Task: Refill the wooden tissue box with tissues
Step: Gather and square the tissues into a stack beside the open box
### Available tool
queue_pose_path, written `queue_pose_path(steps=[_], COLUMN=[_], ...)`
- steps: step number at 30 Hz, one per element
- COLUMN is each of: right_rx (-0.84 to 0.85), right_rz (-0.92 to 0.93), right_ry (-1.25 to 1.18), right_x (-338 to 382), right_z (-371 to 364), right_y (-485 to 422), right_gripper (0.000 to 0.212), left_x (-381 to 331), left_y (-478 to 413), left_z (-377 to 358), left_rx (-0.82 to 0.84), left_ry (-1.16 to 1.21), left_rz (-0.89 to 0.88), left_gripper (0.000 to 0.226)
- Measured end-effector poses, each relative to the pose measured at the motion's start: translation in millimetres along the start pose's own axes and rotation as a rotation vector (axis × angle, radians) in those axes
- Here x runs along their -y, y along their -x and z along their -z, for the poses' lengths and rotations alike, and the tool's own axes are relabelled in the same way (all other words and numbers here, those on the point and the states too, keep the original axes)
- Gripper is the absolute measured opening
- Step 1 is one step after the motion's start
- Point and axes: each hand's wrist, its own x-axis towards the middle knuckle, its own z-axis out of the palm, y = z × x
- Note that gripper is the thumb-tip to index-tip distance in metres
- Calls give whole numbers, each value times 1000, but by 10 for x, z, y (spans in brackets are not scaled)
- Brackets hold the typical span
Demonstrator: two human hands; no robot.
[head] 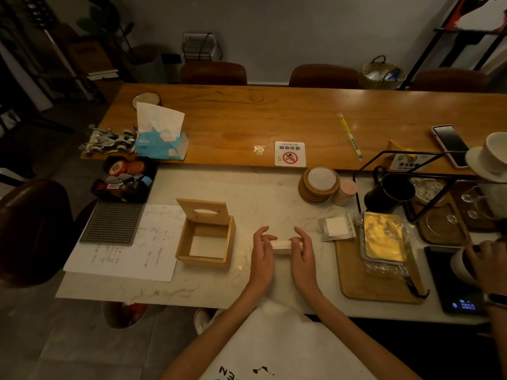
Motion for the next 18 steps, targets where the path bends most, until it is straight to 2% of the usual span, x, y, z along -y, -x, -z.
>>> queue_pose_path(steps=[5,8,11,13,15,18], right_rx=[20,95,156,147,105,97], right_rz=[-7,22,53,84,129,211], right_ry=[-27,-66,15,105,168,253], right_x=[46,37,-44,-120,-164,-210], right_z=[-14,35,103,136,169,256], right_y=[6,25,-3,-32,-69,-143], right_gripper=[37,59,81,80,67,59], left_x=[-15,-51,-54,-20,1,-12], left_y=[-15,-7,13,13,16,-8], left_z=[-36,-6,86,131,150,162], left_rx=[15,58,179,232,218,132], left_ry=[0,27,24,-54,-149,-180], left_rz=[5,32,15,-43,-82,-106], left_gripper=[36,36,61,73,67,38])
